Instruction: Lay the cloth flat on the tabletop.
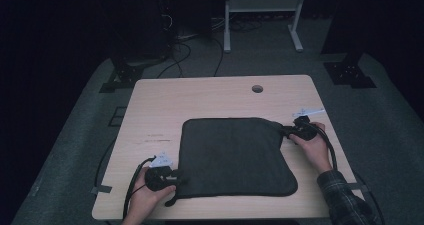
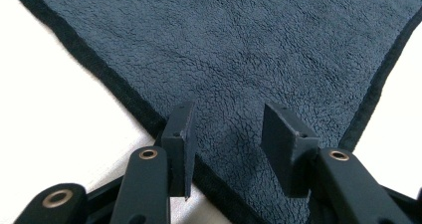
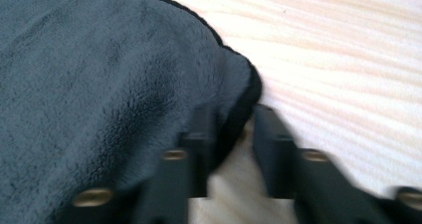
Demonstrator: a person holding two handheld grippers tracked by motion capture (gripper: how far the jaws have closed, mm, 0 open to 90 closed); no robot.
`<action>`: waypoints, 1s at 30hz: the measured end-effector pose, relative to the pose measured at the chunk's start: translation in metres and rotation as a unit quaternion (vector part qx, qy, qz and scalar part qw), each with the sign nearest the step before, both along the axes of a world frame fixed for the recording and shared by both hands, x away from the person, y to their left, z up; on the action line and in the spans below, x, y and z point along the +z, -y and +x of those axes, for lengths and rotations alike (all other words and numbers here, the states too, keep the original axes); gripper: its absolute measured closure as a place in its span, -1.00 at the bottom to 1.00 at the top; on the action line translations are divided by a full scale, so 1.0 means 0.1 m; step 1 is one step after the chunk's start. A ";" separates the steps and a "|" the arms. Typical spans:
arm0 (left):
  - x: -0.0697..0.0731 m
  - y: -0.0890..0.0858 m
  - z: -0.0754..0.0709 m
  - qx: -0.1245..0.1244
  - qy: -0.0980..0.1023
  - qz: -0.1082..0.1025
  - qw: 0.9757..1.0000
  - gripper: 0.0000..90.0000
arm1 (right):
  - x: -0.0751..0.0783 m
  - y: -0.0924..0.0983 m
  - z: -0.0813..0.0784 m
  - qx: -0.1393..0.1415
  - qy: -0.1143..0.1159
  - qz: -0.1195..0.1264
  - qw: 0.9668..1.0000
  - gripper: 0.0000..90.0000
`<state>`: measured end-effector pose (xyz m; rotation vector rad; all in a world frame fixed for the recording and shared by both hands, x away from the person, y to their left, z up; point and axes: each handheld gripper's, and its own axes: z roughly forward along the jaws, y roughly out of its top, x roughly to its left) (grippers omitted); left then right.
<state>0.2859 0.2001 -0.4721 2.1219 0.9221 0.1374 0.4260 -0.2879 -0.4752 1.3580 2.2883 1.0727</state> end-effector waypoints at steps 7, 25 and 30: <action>0.00 -0.01 -0.01 0.002 -0.001 0.000 1.000 0.28 | 0.09 -0.02 0.10 -0.010 0.030 -0.017 0.999 0.88; 0.08 -0.13 0.09 0.033 0.070 -0.003 0.997 0.03 | 0.11 0.23 -0.13 -0.035 0.031 -0.032 0.998 -0.06; 0.09 -0.13 0.19 0.051 0.086 0.006 0.995 0.05 | 0.08 0.39 -0.33 -0.048 0.037 -0.040 0.997 -0.13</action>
